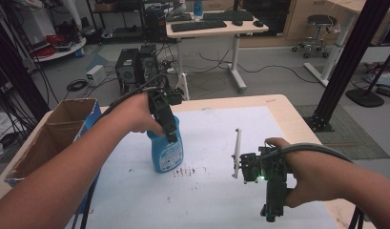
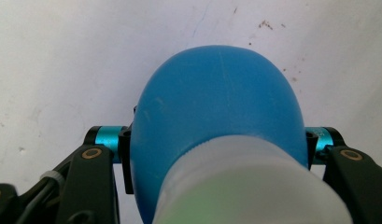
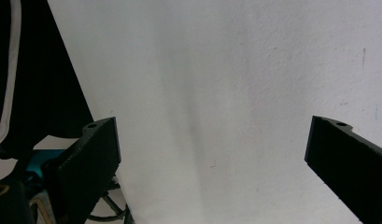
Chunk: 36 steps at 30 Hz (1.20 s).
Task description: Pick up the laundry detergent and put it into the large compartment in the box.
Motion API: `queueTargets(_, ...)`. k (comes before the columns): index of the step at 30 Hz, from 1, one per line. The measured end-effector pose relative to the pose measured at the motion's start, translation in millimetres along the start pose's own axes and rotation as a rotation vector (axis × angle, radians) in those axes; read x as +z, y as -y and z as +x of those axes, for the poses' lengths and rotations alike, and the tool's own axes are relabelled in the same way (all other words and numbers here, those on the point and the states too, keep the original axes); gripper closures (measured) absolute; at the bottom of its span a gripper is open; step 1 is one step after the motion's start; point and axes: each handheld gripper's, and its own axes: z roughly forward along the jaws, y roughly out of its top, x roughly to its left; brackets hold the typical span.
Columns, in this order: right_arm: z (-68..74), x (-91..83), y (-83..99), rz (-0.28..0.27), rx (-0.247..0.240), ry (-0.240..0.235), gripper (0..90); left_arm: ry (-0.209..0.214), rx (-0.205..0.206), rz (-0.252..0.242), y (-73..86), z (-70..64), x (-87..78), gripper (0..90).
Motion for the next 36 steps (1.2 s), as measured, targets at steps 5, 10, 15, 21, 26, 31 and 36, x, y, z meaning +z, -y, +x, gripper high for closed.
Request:
queueTargets(5, -0.3, -0.3, 0.2, 0.007, 0.003, 0.004, 2.5, -0.006, 0.008, 0.020, 5.0, -1.8, -19.6, 40.0)
queueTargets(10, 0.7, -0.6, -0.5, 0.003, 0.006, -0.003, 2.5, 0.011, 0.025, 0.047, 9.8, -5.1, -39.6, 39.9)
queueTargets(15, 0.6, -2.1, -2.0, 0.005, 0.002, 0.002, 2.4, 0.029, 0.035, 0.069, 15.5, -12.2, -70.0, 39.9)
queueTargets(21, 0.4, -2.2, -5.1, 0.010, -0.012, 0.000, 2.4, 0.058, 0.024, 0.072, 20.6, -13.6, -97.3, 39.8)
queueTargets(26, 2.1, -3.4, -6.7, 0.010, -0.011, -0.004, 2.5, 0.052, 0.027, 0.073, 27.2, -17.1, -125.8, 39.8)
queueTargets(31, 1.5, -5.3, -6.5, 0.004, -0.012, 0.000, 2.5, 0.049, 0.008, 0.069, 35.6, -18.9, -150.5, 39.8)
queueTargets(36, 0.7, -3.5, -9.4, 0.011, -0.034, 0.004, 2.5, 0.042, -0.026, 0.047, 46.8, -17.1, -173.2, 39.9)
